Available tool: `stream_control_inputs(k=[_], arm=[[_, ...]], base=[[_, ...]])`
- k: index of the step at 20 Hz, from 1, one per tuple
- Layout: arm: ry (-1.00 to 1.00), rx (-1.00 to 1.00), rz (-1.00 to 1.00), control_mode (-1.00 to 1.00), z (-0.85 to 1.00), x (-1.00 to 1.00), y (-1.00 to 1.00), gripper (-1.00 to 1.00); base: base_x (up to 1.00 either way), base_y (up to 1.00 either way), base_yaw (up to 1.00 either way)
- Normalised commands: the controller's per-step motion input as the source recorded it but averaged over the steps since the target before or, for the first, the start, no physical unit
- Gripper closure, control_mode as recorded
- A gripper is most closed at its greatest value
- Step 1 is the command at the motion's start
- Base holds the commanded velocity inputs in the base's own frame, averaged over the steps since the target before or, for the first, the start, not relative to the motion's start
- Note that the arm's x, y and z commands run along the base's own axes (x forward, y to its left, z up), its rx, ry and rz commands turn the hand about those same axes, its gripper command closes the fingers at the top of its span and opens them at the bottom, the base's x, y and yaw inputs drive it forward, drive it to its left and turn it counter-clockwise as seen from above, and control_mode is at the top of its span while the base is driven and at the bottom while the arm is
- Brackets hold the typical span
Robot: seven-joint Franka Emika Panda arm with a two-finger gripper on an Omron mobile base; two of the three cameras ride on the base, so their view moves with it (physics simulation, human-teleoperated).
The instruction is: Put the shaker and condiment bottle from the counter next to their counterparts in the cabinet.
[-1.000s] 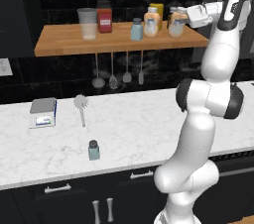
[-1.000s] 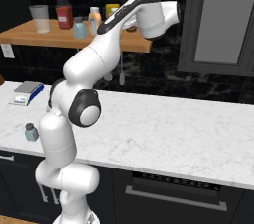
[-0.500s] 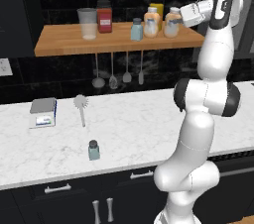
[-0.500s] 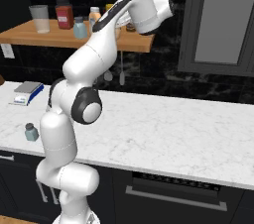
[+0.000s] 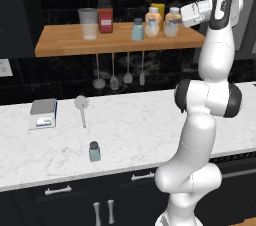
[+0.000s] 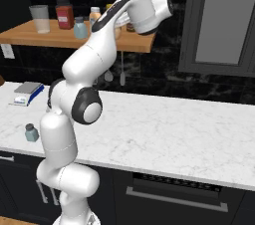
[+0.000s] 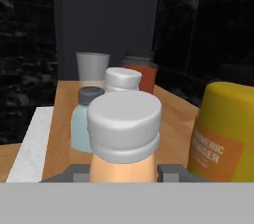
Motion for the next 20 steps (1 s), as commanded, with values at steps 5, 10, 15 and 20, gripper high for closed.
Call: stream_control_inputs(k=[5,10,15,20], arm=[[0.02,0.0,0.0,-1.0,-0.21,0.0,-0.05,1.0],[0.09,0.0,0.0,-1.0,-0.3,0.04,0.0,1.0],[0.13,0.01,0.0,-1.0,-0.33,0.11,0.0,1.0],[0.2,0.01,0.0,-1.0,-0.37,0.17,0.0,-1.0]], base=[[0.0,0.0,0.0],[0.0,0.0,0.0],[0.0,0.0,0.0],[0.0,0.0,0.0]])
